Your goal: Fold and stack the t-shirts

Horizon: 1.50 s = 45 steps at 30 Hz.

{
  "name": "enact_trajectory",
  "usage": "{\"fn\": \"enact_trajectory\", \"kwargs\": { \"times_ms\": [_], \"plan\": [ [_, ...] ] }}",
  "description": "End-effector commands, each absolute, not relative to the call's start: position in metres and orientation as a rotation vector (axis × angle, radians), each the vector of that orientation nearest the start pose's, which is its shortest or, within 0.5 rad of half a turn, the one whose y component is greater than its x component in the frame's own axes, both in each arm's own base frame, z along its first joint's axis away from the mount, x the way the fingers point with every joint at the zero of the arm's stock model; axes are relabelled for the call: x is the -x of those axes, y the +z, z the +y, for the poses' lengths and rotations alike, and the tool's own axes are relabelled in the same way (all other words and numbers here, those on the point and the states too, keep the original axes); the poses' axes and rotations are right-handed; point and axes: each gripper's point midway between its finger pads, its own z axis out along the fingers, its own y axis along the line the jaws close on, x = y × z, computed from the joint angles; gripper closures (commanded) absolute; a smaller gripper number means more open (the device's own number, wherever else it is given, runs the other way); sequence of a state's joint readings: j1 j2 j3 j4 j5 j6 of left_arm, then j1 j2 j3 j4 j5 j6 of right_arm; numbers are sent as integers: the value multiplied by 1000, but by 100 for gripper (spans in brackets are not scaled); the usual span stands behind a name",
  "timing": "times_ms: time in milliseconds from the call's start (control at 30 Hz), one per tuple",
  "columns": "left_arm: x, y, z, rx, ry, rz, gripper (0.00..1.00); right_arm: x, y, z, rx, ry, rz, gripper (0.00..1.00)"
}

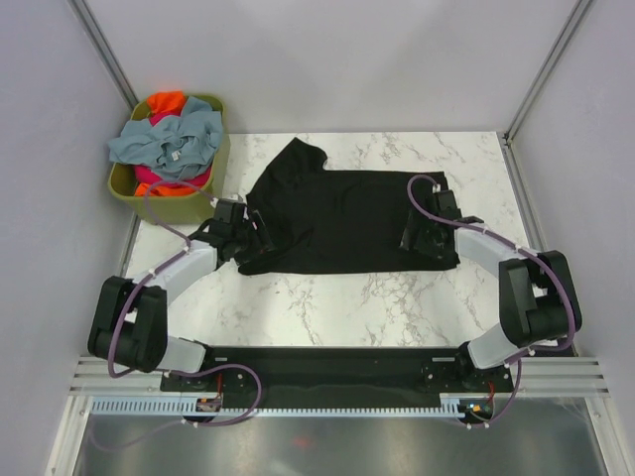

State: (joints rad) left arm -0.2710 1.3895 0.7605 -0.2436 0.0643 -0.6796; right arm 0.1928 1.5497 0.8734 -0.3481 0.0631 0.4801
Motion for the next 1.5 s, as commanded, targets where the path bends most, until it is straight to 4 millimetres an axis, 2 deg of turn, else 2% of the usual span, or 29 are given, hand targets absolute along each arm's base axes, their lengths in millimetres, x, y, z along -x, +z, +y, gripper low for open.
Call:
{"fn": "enact_trajectory", "kwargs": {
  "times_ms": [0, 100, 233, 367, 467, 567, 633, 700, 767, 800, 833, 867, 900, 933, 967, 1000, 1033, 1067, 1133, 1167, 1200, 1233, 1267, 1300, 1333, 1367, 1400, 1433, 1467],
  "plan": [
    [-328, 69, -143, 415, -553, 2444, 28, -338, 33, 75, -441, 225, 2528, 4],
    [-323, 56, -144, 409, -547, 2484, 29, -320, 10, 68, -489, 204, 2585, 4],
    [-308, 41, -143, 417, -540, 2522, 30, -299, -5, 60, -561, 168, 2615, 4],
    [-283, 28, -141, 426, -537, 2559, 30, -279, -10, 54, -646, 138, 2633, 4],
    [-265, 29, -143, 428, -546, 2568, 30, -267, -8, 58, -683, 175, 2645, 4],
    [-247, 35, -145, 427, -572, 2577, 30, -251, -4, 58, -699, 185, 2665, 4],
    [-241, 49, -149, 403, -605, 2549, 30, -238, 2, 53, -699, 161, 2661, 3],
    [-232, 57, -149, 390, -609, 2560, 30, -234, 15, 53, -703, 188, 2617, 2],
    [-231, 78, -148, 375, -613, 2533, 29, -235, 27, 54, -710, 208, 2586, 2],
    [-231, 85, -147, 356, -606, 2523, 29, -245, 42, 56, -707, 231, 2549, 2],
    [-243, 109, -148, 339, -612, 2460, 28, -248, 54, 57, -698, 243, 2530, 2],
    [-245, 118, -146, 326, -596, 2452, 27, -255, 65, 55, -688, 238, 2506, 2],
    [-253, 129, -145, 292, -579, 2424, 26, -274, 89, 54, -654, 236, 2448, 2],
    [-261, 140, -146, 271, -567, 2395, 25, -280, 99, 46, -644, 180, 2428, 2],
    [-280, 160, -146, 263, -538, 2347, 20, -289, 111, 44, -620, 165, 2404, 2],
    [-292, 169, -146, 221, -506, 2324, 18, -305, 135, 44, -596, 165, 2346, 2],
    [-304, 178, -148, 197, -497, 2301, 15, -313, 138, 40, -568, 131, 2347, 2],
    [-332, 189, -151, 188, -453, 2278, 13, -320, 145, 39, -558, 114, 2333, 2],
    [-368, 203, -156, 127, -437, 2236, 12, -337, 159, 41, -522, 121, 2317, 2],
    [-393, 236, -164, 100, -462, 2162, 12, -341, 160, 45, -507, 145, 2323, 2],
    [-416, 214, -171, 45, -450, 2215, 13, -347, 161, 49, -495, 161, 2326, 2],
    [-432, 218, -176, 0, -450, 2207, 14, -349, 161, 53, -484, 185, 2334, 2],
    [-456, 254, -184, -38, -467, 2127, 16, -351, 162, 58, -478, 216, 2339, 2],
    [-473, 252, -185, -85, -434, 2119, 15, -353, 168, 69, -451, 290, 2343, 2],
    [-495, 229, -188, -96, -413, 2152, 15, -355, 170, 73, -441, 319, 2341, 2],
    [-517, 246, -193, -122, -423, 2099, 14, -356, 174, 80, -426, 365, 2335, 2],
    [-540, 213, -193, -121, -416, 2148, 14, -356, 179, 90, -390, 431, 2327, 2],
    [-561, 229, -201, -139, -461, 2098, 14, -356, 182, 94, -370, 443, 2322, 2],
    [-575, 222, -203, -143, -477, 2099, 14, -356, 182, 95, -345, 443, 2324, 2]
  ]
}}
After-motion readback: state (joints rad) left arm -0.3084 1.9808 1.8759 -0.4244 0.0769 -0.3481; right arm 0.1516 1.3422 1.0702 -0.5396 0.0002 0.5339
